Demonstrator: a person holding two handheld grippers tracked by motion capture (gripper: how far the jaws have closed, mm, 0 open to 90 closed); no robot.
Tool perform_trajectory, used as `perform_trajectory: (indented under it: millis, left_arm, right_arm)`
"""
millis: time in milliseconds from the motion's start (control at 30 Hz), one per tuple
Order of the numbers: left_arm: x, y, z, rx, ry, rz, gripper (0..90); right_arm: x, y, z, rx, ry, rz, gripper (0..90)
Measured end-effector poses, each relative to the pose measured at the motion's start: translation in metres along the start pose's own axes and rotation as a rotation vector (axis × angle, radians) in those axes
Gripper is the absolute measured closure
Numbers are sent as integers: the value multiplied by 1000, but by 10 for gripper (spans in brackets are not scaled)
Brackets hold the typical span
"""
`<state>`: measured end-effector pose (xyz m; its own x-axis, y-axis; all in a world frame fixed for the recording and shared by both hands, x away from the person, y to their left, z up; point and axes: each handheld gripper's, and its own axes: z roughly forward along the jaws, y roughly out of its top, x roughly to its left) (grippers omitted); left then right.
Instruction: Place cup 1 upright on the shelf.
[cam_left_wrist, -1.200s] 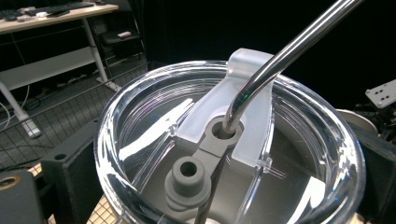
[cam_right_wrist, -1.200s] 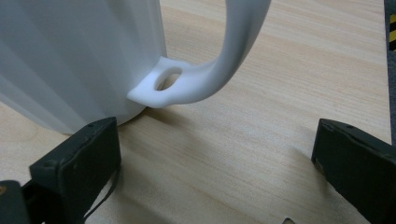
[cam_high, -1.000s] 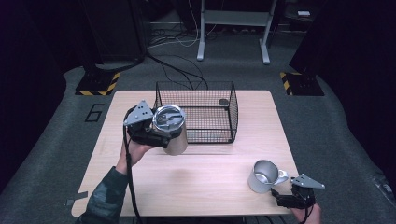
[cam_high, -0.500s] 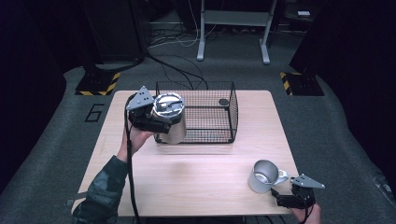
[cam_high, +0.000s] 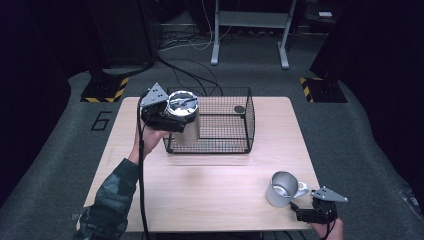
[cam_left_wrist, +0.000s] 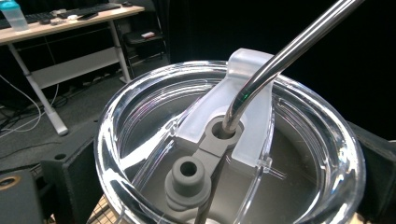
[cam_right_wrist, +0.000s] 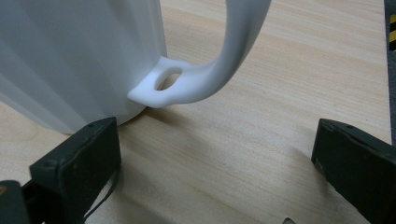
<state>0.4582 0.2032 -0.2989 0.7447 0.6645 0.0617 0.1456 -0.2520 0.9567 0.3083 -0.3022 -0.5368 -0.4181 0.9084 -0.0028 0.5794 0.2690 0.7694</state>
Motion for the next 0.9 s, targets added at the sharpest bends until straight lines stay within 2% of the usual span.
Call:
perform_trajectory:
  millis: [533, 900]
  left_arm:
    - [15, 0, 17, 18, 38, -20, 42]
    - [17, 1, 27, 33, 54, -12, 42]
  right_arm:
    - [0, 0, 0, -1, -2, 1, 8]
    - [0, 0, 0, -2, -2, 1, 8]
